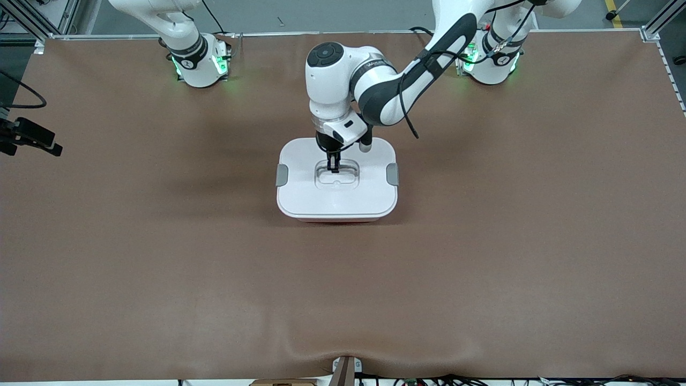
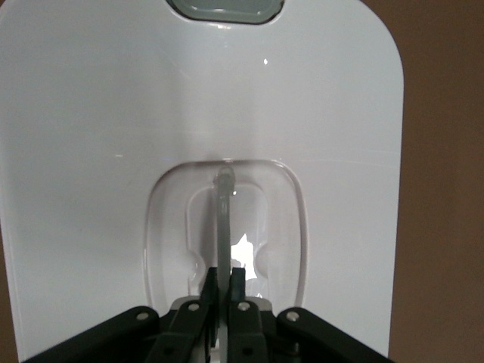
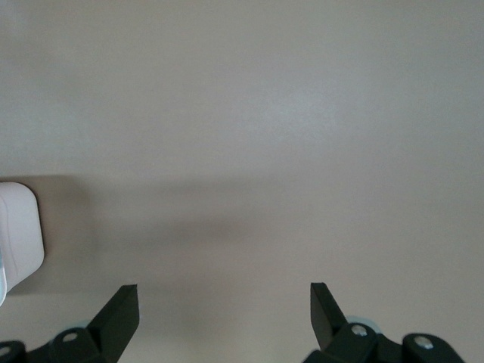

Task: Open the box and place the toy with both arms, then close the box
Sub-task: 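Lower the lid onto the box with the left gripper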

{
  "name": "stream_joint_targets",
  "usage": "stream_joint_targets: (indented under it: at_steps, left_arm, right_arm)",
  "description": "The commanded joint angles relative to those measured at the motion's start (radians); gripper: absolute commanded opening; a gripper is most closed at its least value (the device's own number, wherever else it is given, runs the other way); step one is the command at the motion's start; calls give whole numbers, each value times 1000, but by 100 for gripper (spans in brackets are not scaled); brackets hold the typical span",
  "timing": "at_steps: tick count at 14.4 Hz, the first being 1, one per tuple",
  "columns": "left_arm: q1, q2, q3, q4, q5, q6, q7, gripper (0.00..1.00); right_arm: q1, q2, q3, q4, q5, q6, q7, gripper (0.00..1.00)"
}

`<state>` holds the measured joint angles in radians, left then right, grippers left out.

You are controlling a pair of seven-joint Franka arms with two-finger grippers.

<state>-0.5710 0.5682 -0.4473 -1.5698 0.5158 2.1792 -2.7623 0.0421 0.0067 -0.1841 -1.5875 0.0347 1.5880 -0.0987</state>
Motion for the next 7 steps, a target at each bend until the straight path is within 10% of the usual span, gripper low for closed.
stream_joint_targets:
  at_steps: [1,7]
  left_arm:
    - [-21,13,2,16,43,4,-160,0]
    - [-9,10,4,2,46,1,-157,0]
  right_arm:
    - [9,-14,-5,4,4,-11,13,100]
    - [9,-11,-3,3,2,-11,13,100]
